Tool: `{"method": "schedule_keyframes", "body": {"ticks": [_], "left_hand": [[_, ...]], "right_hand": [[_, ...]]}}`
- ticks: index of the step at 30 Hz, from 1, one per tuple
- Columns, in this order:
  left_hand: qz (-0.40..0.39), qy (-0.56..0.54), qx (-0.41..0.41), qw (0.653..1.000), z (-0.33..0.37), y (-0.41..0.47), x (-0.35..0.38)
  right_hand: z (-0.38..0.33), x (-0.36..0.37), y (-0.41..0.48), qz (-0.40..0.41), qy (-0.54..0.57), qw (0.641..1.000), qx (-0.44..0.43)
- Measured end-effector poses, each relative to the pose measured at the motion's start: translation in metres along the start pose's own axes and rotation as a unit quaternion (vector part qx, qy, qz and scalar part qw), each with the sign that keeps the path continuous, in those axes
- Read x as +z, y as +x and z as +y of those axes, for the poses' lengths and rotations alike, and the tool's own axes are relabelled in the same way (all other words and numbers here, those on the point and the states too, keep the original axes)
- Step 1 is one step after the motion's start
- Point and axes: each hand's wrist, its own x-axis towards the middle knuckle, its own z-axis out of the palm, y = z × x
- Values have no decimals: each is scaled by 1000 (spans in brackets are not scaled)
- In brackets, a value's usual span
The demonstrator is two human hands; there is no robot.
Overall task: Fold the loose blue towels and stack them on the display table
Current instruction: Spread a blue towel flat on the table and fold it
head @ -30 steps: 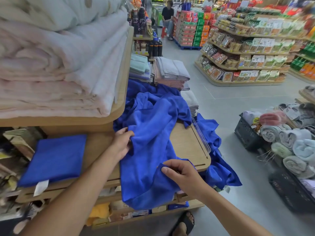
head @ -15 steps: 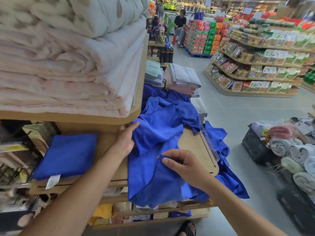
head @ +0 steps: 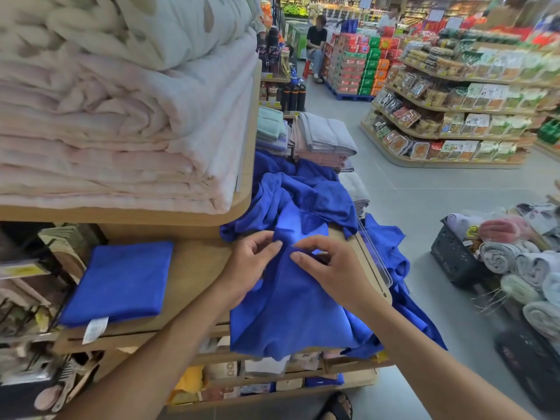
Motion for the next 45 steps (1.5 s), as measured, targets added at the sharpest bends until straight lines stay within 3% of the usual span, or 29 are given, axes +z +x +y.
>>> {"method": "schedule_keyframes", "body": {"ticks": [6,12,23,27,32,45], "left_hand": [[-53,24,25,998,5,-16,3],[-51,53,47,996,5,-17,-4],[-42,206,188,959,44,-24,10],[9,281,237,930,74,-28,31],[52,404,299,863,130,-32,55],[186,468,424,753,260,-68,99]], "right_hand": [[-2,2,11,37,-35,999,-9],[-1,0,17,38,-97,994,-37],[-23,-38,31,-146,-15,989,-30],[-39,-62,33,-183,-29,981,-55],[-73,-100,36,-257,36,963,-67],[-123,-154,11,-344,41,934,-85]]}}
